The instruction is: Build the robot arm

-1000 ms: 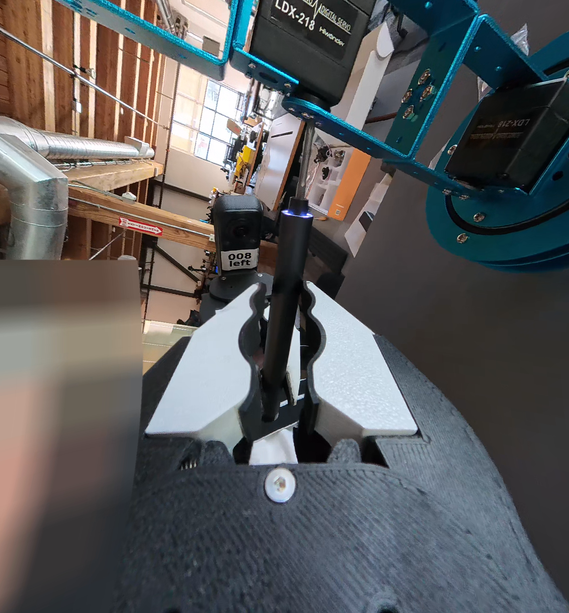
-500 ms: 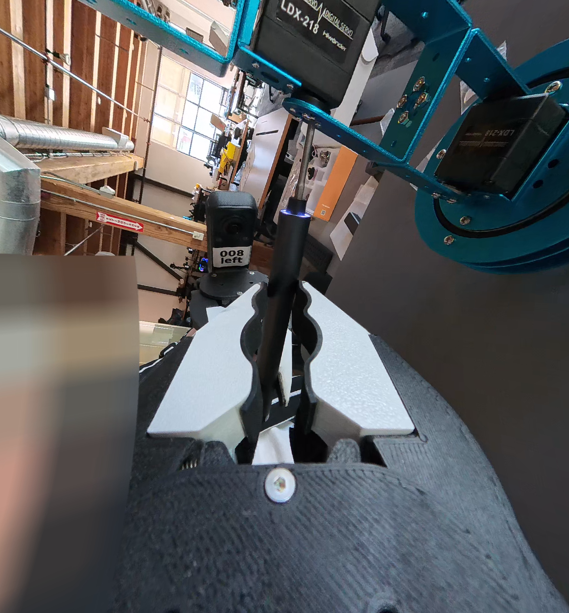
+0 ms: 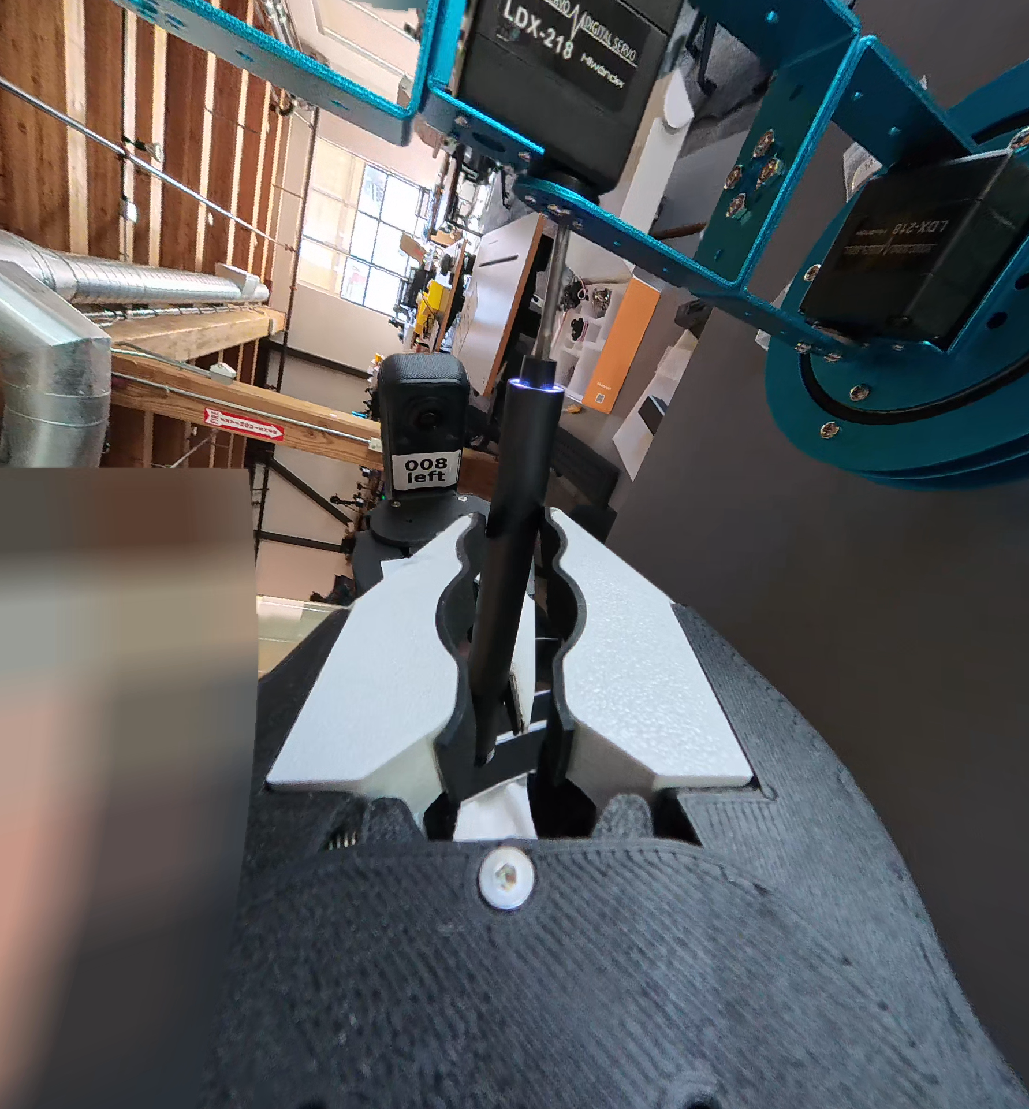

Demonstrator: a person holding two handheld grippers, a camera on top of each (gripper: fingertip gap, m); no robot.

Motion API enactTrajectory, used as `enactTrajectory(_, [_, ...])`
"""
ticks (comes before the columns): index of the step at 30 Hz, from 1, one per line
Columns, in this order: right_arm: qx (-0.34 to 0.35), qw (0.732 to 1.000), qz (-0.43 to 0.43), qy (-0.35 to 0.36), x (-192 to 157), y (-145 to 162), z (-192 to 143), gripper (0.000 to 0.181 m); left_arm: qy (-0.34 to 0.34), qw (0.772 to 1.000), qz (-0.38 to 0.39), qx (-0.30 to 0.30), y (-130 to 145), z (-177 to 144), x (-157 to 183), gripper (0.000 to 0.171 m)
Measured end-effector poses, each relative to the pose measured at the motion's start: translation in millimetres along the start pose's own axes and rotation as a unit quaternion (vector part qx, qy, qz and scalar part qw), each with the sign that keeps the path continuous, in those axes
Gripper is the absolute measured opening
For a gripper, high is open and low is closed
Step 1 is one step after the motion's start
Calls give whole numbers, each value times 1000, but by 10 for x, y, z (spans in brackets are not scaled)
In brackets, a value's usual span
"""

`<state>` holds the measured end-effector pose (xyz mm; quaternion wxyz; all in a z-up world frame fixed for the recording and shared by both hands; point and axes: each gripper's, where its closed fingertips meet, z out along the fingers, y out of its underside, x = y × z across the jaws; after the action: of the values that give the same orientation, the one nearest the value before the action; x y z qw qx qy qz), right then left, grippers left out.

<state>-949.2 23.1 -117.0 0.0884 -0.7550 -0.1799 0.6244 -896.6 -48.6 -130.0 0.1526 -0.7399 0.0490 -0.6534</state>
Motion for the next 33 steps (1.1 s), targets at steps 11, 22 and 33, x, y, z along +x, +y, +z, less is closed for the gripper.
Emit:
enactTrajectory(11, [3, 1000, 18, 12, 9, 14, 41, 17, 1, 1000, 3, -1, -8, -27, -10, 17])
enactTrajectory(22, [3, 998, 38, 53, 44, 13, 27, 15, -3, 1000, 1, -14, -7, 5, -44, 16])
enactTrajectory(33, [13, 997, 51, 52, 42, -21, 57, 15, 7, 999, 0, -32, -23, -30, -35, 16])
